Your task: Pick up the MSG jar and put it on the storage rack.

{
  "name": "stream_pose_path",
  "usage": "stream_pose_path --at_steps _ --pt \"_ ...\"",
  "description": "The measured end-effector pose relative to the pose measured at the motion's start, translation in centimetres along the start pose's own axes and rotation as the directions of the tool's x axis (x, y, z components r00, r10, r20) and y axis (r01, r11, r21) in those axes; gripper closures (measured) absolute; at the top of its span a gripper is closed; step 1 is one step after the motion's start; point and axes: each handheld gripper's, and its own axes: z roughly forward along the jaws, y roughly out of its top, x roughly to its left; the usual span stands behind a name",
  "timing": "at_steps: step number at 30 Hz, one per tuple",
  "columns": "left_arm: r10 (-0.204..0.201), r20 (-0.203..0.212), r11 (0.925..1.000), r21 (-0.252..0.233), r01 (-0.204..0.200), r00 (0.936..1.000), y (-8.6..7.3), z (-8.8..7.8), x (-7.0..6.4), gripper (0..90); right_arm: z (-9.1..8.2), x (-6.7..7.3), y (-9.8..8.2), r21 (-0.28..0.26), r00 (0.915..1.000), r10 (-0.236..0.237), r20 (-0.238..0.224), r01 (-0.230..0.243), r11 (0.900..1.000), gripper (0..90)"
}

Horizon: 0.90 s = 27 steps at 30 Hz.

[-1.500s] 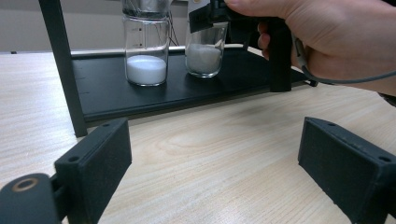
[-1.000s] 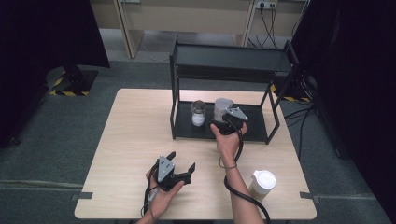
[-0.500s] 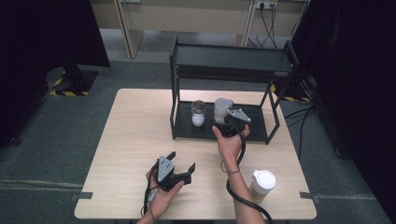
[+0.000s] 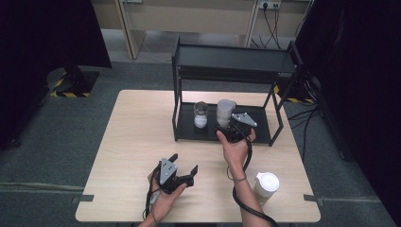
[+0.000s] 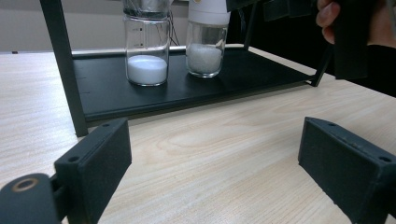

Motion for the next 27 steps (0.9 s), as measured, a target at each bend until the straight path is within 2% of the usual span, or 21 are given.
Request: stream_pose_path --at_steps 13,27 --pt "0.0 -0.001 1.0 0.0 0.0 1.0 0.0 0.0 0.0 9.0 -2.6 0.1 0.8 -0.001 0.9997 -0.023 -0.006 0.023 1.0 5.8" --pt "-0.002 0.0 1.0 0.002 0.002 1.0 0.0 0.0 0.0 9.1 -5.3 0.1 0.7 -0.012 0.9987 -0.043 -0.027 0.042 0.999 5.9"
